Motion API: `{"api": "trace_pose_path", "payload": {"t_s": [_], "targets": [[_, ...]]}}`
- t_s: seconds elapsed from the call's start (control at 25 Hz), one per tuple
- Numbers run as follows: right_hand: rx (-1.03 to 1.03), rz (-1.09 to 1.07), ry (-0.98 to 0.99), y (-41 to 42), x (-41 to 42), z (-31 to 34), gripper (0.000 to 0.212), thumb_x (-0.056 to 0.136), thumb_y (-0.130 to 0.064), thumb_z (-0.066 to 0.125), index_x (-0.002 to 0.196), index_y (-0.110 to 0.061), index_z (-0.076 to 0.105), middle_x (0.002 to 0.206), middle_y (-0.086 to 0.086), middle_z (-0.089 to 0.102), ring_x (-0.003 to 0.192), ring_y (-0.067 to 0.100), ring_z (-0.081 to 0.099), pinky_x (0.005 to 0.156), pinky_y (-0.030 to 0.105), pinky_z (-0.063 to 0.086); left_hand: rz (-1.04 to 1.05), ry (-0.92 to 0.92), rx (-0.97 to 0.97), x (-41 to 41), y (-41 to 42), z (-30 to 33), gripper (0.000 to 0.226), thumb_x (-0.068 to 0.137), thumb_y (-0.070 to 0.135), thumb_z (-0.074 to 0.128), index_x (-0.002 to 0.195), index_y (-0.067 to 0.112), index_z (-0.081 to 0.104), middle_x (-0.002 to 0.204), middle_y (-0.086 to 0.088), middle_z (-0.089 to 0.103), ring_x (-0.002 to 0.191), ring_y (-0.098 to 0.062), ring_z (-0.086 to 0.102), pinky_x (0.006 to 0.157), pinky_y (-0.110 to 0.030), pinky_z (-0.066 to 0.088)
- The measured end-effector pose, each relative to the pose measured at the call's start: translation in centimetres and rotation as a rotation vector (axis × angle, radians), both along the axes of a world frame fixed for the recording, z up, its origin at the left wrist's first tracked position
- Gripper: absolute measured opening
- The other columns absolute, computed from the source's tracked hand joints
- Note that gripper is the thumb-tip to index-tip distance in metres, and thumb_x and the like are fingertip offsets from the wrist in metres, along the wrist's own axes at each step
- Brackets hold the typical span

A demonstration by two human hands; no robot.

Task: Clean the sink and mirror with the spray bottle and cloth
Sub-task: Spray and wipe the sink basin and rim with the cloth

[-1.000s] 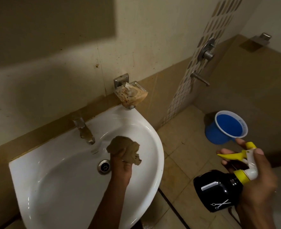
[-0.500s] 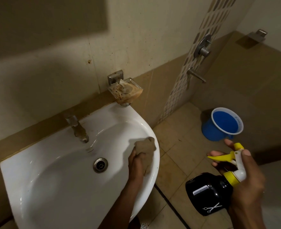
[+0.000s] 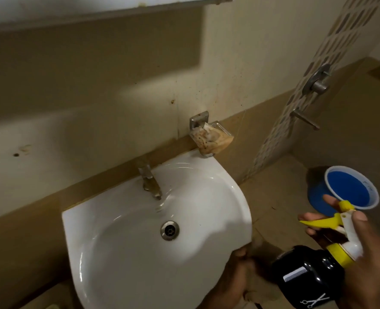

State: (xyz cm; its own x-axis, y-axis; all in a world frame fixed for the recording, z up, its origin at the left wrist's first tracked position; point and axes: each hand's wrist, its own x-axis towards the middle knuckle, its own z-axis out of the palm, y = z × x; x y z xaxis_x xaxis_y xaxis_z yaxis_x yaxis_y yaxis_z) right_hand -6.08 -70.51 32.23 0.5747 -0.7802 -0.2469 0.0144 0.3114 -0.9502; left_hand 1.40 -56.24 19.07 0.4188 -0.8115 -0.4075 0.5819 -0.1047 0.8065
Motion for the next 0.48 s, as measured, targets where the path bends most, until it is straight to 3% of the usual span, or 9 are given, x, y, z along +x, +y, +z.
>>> {"api": "trace_pose_path", "payload": {"t_s": [0.08,0.16,0.2,0.24,0.28,0.36,0.48], "targets": [[0.000,0.104,0.027,0.3,1.1,1.5,0.056,0.097,-0.062,0.050,0.076,-0.026,0.088,0.135,0.019,0.070,0.082,0.017,0.081,0.066,0.026,0.067,0.176,0.292,-0.117,1.5,1.5,0.6,0.038,0.068,0.003,0.063,0.105,0.009,0.073,0.106,-0.015,0.073,0.106,-0.034,0.065,0.091,-0.042,0.052],[-0.069,0.154,0.106,1.7,3.0,0.8,0.060,0.106,-0.042,0.043,0.075,-0.010,0.084,0.117,0.017,0.077,0.088,0.024,0.078,0.065,0.037,0.065,0.361,0.437,-0.172,3.7,5.3,0.8,0.054,0.054,0.000,0.074,0.107,-0.004,0.069,0.102,-0.025,0.071,0.089,-0.038,0.069,0.069,-0.040,0.059],[-0.103,0.168,0.160,2.9,4.3,0.0,0.053,0.108,-0.029,0.043,0.080,-0.008,0.082,0.100,0.014,0.081,0.089,0.027,0.074,0.064,0.038,0.058,0.430,0.439,-0.147,4.4,7.2,1.0,0.064,0.048,0.007,0.081,0.108,-0.008,0.065,0.094,-0.028,0.070,0.073,-0.037,0.068,0.055,-0.036,0.056],[-0.139,0.214,0.201,4.4,5.8,-1.0,0.041,0.106,-0.025,0.050,0.086,-0.011,0.082,0.084,0.008,0.081,0.085,0.028,0.072,0.063,0.034,0.052,0.517,0.417,-0.071,5.4,9.0,1.3,0.071,0.049,0.018,0.083,0.110,-0.010,0.062,0.089,-0.029,0.066,0.065,-0.034,0.063,0.051,-0.031,0.049],[-0.167,0.290,0.227,6.1,7.5,-1.9,0.029,0.101,-0.028,0.058,0.091,-0.018,0.083,0.075,0.007,0.080,0.079,0.026,0.070,0.060,0.030,0.048,0.619,0.405,-0.043,6.4,10.8,1.5,0.069,0.055,0.024,0.080,0.113,-0.008,0.060,0.088,-0.030,0.063,0.065,-0.031,0.059,0.053,-0.030,0.043],[-0.247,0.467,0.252,8.6,10.3,-4.8,0.025,0.096,-0.036,0.059,0.096,-0.026,0.082,0.072,0.008,0.078,0.070,0.019,0.069,0.059,0.022,0.048,0.840,0.336,-0.004,8.1,13.9,1.3,0.049,0.072,0.021,0.065,0.116,0.001,0.061,0.089,-0.030,0.065,0.067,-0.033,0.057,0.058,-0.033,0.041],[-0.378,0.557,0.291,11.1,13.9,-8.3,0.031,0.106,-0.030,0.058,0.090,-0.015,0.079,0.063,0.008,0.074,0.070,0.018,0.074,0.075,0.031,0.053,0.994,0.191,0.121,9.9,17.2,1.2,0.046,0.071,0.023,0.066,0.109,0.000,0.062,0.080,-0.026,0.067,0.063,-0.034,0.059,0.056,-0.034,0.047]]}}
